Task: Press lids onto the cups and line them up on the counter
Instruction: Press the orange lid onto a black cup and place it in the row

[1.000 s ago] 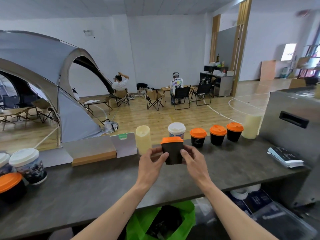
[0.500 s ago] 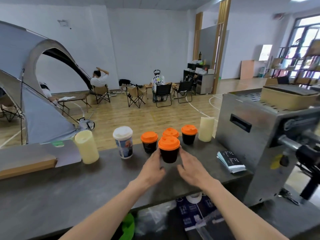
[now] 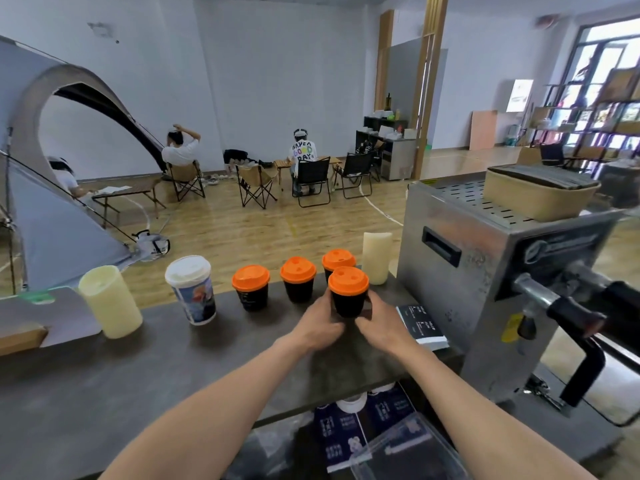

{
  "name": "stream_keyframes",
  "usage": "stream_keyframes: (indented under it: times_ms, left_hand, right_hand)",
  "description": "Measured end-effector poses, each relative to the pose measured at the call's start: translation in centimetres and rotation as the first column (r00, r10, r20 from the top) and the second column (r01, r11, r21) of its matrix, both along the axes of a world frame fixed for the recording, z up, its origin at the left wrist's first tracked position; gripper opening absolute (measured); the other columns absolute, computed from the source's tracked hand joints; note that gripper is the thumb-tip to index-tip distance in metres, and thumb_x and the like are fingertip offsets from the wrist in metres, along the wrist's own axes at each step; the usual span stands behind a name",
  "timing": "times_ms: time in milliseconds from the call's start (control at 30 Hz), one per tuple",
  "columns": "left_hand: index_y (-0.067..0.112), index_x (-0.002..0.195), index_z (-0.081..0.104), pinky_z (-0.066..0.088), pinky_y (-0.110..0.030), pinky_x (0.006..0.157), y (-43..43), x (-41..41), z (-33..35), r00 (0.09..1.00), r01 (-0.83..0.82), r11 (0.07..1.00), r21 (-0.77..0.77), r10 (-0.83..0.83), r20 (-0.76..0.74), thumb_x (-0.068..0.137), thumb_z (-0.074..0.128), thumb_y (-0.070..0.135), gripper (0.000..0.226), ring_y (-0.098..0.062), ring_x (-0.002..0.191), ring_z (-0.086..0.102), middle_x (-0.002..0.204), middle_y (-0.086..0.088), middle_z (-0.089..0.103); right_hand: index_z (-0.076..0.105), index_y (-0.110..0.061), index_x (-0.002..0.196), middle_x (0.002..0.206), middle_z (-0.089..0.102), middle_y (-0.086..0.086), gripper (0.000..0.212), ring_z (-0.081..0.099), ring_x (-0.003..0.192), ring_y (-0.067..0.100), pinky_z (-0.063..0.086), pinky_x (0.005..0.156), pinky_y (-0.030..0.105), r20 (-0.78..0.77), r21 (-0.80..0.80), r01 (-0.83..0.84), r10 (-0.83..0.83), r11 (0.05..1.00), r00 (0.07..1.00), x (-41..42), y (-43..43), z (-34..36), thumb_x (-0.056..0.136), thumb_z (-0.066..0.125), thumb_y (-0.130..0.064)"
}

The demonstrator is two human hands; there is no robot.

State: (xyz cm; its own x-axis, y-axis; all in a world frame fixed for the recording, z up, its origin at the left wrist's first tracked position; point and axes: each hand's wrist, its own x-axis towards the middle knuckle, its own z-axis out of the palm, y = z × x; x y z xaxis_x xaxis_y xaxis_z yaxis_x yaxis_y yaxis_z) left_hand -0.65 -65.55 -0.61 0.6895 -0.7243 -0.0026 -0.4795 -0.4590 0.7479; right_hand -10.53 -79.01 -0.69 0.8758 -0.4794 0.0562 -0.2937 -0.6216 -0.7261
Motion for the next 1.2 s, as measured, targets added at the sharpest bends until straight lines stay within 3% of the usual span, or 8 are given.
stream_keyframes:
  times_ms: [133, 300, 500, 600, 667, 767, 967, 1200]
  left_hand:
    - [0.022, 0.155, 0.028, 0.047, -0.033, 0.107, -0.7, 0.8, -0.9, 1.0, -0.001, 0.993, 0.114, 0.004, -0.025, 0.076, 0.062, 0.016, 0.087, -0.023, 0.128, 0.058, 0.139, -0.005, 0.061]
    - [0.028, 0.159, 0.016, 0.054, -0.044, 0.101, -0.8, 2.0, -2.4, 0.998, -0.041, 0.973, 0.227, 0.03, 0.05, 0.066, 0.063, 0.031, 0.104, -0.027, 0.115, 0.065, 0.129, -0.006, 0.067]
    - [0.025, 0.157, 0.023, 0.049, -0.048, 0.106, -0.6, 1.8, -1.9, 0.991, -0.07, 0.959, 0.274, 0.035, 0.127, 0.069, 0.063, 0.037, 0.097, -0.031, 0.122, 0.06, 0.134, -0.009, 0.063]
    - [0.016, 0.155, 0.033, 0.047, -0.045, 0.106, 0.5, 1.8, -1.4, 0.941, -0.138, 0.959, 0.247, 0.048, 0.336, 0.077, 0.061, 0.034, 0.085, -0.031, 0.126, 0.057, 0.138, -0.007, 0.062]
    - [0.016, 0.152, 0.039, 0.047, -0.043, 0.103, 1.9, 1.8, -1.2, 0.867, -0.186, 0.952, 0.244, 0.042, 0.496, 0.083, 0.059, 0.033, 0.073, -0.028, 0.124, 0.058, 0.136, -0.006, 0.062]
    - [0.019, 0.144, 0.047, 0.053, -0.041, 0.092, 4.7, 2.0, -0.7, 0.802, -0.234, 0.946, 0.224, 0.058, 0.595, 0.089, 0.055, 0.03, 0.057, -0.026, 0.115, 0.062, 0.127, -0.004, 0.064]
    - [0.022, 0.139, 0.049, 0.053, -0.038, 0.083, 15.3, 3.6, 0.4, 0.764, -0.35, 0.92, 0.178, 0.171, 0.622, 0.093, 0.055, 0.033, 0.047, -0.023, 0.111, 0.062, 0.123, -0.001, 0.062]
    - [0.023, 0.134, 0.052, 0.053, -0.038, 0.083, 33.3, 4.6, 1.8, 0.696, -0.503, 0.859, 0.091, 0.341, 0.631, 0.094, 0.055, 0.032, 0.041, -0.025, 0.11, 0.064, 0.125, 0.0, 0.062]
  right_hand:
    - [0.05, -0.022, 0.136, 0.13, 0.066, 0.008, 0.057, 0.061, 0.121, 0.029, 0.049, 0.1, 0.039, -0.037, 0.003, 0.022, -0.022, 1.0, 0.999, 0.3, -0.4, -0.8, 0.08, 0.061, -0.021]
    - [0.051, -0.016, 0.139, 0.128, 0.066, 0.009, 0.055, 0.061, 0.12, 0.029, 0.049, 0.098, 0.036, -0.048, -0.046, 0.085, -0.087, 0.995, 0.995, 0.1, -0.9, -2.0, 0.085, 0.062, -0.02]
    - [0.064, -0.015, 0.12, 0.115, 0.071, 0.009, 0.032, 0.064, 0.109, 0.029, 0.051, 0.089, 0.036, -0.078, -0.152, 0.147, -0.16, 0.977, 0.984, 0.0, -0.6, -2.2, 0.09, 0.058, -0.025]
    - [0.074, -0.026, 0.101, 0.099, 0.075, 0.0, 0.024, 0.068, 0.096, 0.023, 0.054, 0.076, 0.034, -0.073, -0.32, 0.154, -0.186, 0.935, 0.98, -0.3, 0.4, -1.7, 0.09, 0.054, -0.034]
    - [0.074, -0.028, 0.096, 0.093, 0.075, -0.004, 0.023, 0.069, 0.09, 0.021, 0.055, 0.071, 0.034, -0.049, -0.375, 0.094, -0.121, 0.922, 0.991, -0.1, 1.7, -1.4, 0.088, 0.054, -0.038]
    - [0.073, -0.028, 0.104, 0.097, 0.075, -0.007, 0.023, 0.07, 0.092, 0.016, 0.057, 0.076, 0.035, 0.003, -0.378, -0.044, 0.048, 0.925, 0.999, 1.2, 4.5, -1.2, 0.089, 0.057, -0.037]
    - [0.065, -0.025, 0.127, 0.121, 0.069, -0.009, 0.038, 0.063, 0.113, 0.01, 0.055, 0.092, 0.033, 0.099, -0.421, -0.2, 0.264, 0.885, 0.959, 6.0, 13.8, -0.5, 0.09, 0.059, -0.03]
    - [0.063, -0.026, 0.13, 0.123, 0.069, -0.005, 0.041, 0.065, 0.112, 0.016, 0.053, 0.092, 0.035, 0.07, -0.39, -0.406, 0.466, 0.827, 0.882, 11.9, 29.8, 0.6, 0.089, 0.063, -0.031]
